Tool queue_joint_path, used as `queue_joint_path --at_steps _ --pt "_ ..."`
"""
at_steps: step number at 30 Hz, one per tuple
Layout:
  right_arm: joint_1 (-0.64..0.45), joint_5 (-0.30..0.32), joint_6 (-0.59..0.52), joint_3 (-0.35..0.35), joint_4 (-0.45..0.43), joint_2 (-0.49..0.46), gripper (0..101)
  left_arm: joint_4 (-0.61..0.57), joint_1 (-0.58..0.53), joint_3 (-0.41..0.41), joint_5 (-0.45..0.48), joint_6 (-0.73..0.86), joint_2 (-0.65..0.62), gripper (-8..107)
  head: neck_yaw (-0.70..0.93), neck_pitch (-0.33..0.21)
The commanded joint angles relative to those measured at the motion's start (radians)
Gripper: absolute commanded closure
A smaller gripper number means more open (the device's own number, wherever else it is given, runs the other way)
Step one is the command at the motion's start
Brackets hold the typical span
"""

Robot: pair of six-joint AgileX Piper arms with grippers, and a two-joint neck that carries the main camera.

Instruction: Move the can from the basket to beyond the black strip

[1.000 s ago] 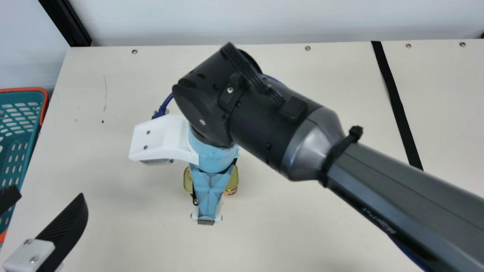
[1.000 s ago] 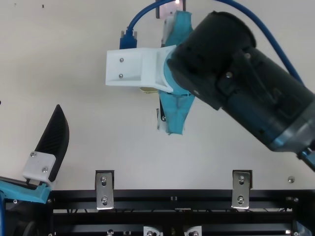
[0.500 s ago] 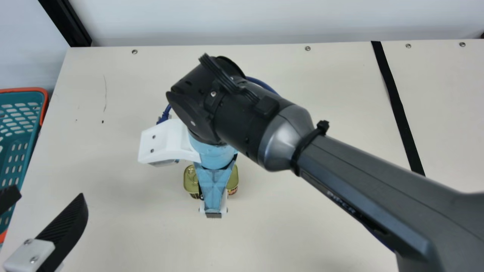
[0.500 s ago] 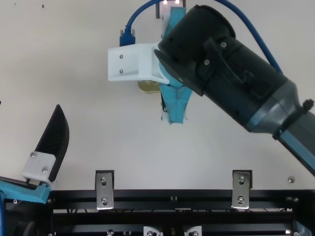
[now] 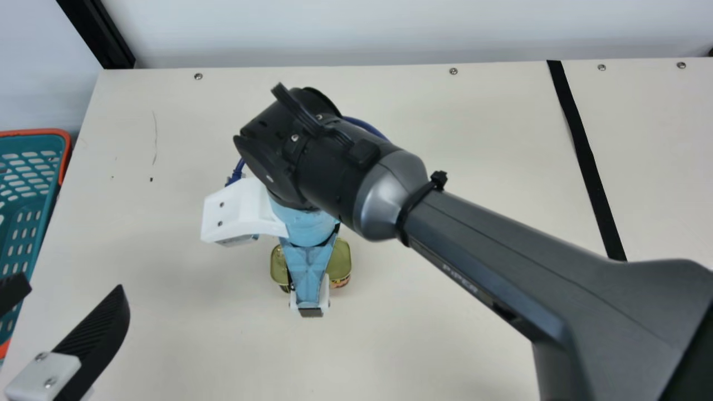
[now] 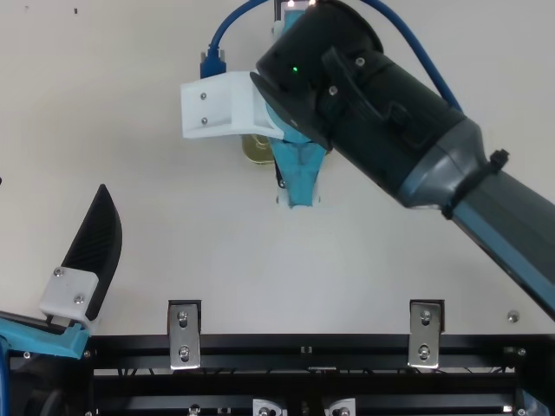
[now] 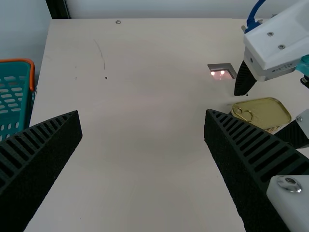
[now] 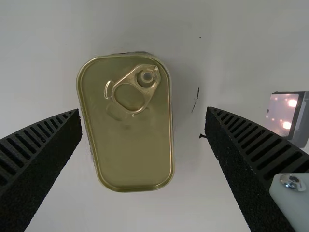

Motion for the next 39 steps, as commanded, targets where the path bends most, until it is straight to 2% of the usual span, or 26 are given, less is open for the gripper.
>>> queue_joint_path --at_steps 1,12,13,15,22,26,39 --pt "0.000 0.001 -0.004 -0.004 -0.001 0.008 0 0.000 0.000 0.000 0.000 0.000 0.000 9 0.000 -0.005" --pt "-0.012 0.001 -0.016 -0.018 0.011 0.043 0 0.000 0.000 0.000 0.000 0.000 0.000 9 0.000 -0.005" --pt "-0.013 0.001 -0.017 -0.020 0.014 0.046 57 0.000 0.000 0.000 0.000 0.000 0.000 9 0.000 -0.005" --pt "-0.015 0.001 -0.018 -0.023 0.019 0.048 101 0.000 0.000 0.000 0.000 0.000 0.000 9 0.000 -0.005" --pt "-0.030 0.001 -0.010 -0.045 0.054 0.034 101 0.000 0.000 0.000 0.000 0.000 0.000 9 0.000 -0.005" --pt "-0.051 0.001 0.007 -0.077 0.109 0.007 101 0.000 0.000 0.000 0.000 0.000 0.000 9 0.000 -0.005" --pt "-0.200 0.001 0.050 -0.313 0.401 -0.065 101 0.000 0.000 0.000 0.000 0.000 0.000 9 0.000 -0.005"
